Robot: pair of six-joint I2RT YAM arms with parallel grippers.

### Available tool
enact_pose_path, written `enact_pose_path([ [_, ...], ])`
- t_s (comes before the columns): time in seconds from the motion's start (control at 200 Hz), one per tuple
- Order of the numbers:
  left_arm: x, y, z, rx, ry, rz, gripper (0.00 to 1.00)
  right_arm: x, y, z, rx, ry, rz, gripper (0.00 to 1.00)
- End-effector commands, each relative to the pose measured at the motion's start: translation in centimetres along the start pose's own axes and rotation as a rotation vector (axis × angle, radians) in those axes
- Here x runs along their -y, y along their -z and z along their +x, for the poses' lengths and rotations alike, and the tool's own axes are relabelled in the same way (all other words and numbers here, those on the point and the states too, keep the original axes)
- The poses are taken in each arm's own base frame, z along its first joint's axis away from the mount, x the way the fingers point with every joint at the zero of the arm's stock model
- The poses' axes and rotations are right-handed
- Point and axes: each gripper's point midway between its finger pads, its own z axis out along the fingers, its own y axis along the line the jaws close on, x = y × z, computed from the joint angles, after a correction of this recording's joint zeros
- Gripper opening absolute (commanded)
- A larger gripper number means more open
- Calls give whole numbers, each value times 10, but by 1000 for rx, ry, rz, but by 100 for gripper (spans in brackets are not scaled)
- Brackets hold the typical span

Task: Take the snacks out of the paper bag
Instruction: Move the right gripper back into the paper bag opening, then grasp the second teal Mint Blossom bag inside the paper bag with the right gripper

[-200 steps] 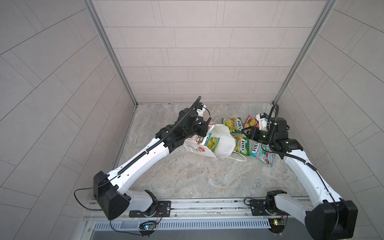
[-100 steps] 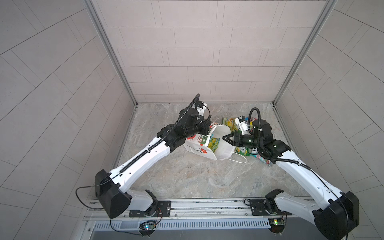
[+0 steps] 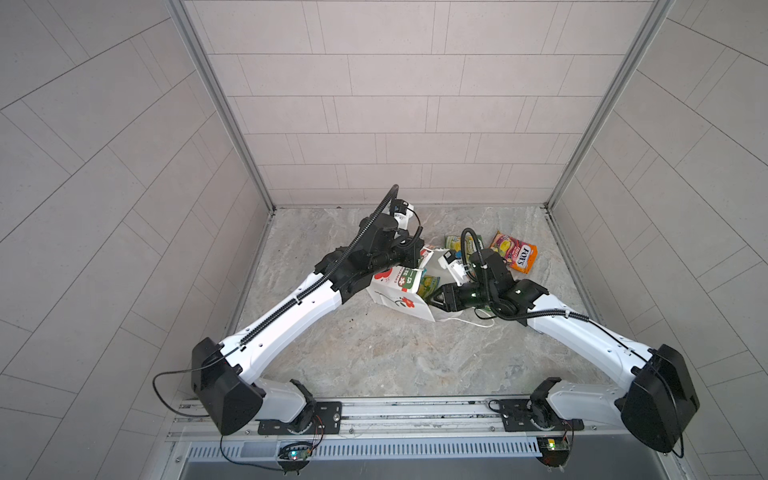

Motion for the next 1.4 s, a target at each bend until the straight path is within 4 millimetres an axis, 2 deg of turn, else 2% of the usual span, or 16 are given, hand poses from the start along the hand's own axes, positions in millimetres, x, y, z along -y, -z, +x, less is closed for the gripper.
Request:
enact_pose_path([
  [0.0,10,7,-18,48,-6,28,0,9,-9,1,-6,3,53,41],
  [0.12,11,9,-16,43,-10,36,0,22,-18,-7,31,-44,105,41],
  [0.45,15,9,-12,22,-23,60,0,38,-37,-36,196,-237,121,40],
  [0.58,16,8,-10,16,-27,70,0,46,-42,-37,211,-299,146,40],
  [0.881,19,5,-8,1,-29,90,0,48,-60,-45,238,-390,103,41],
  [1.231,19,4,-7,-3,-24,92,0,59,-78,-48,252,-443,117,41],
  [1.391,18,3,-4,-12,-25,89,0,61,-88,-53,249,-446,111,37],
])
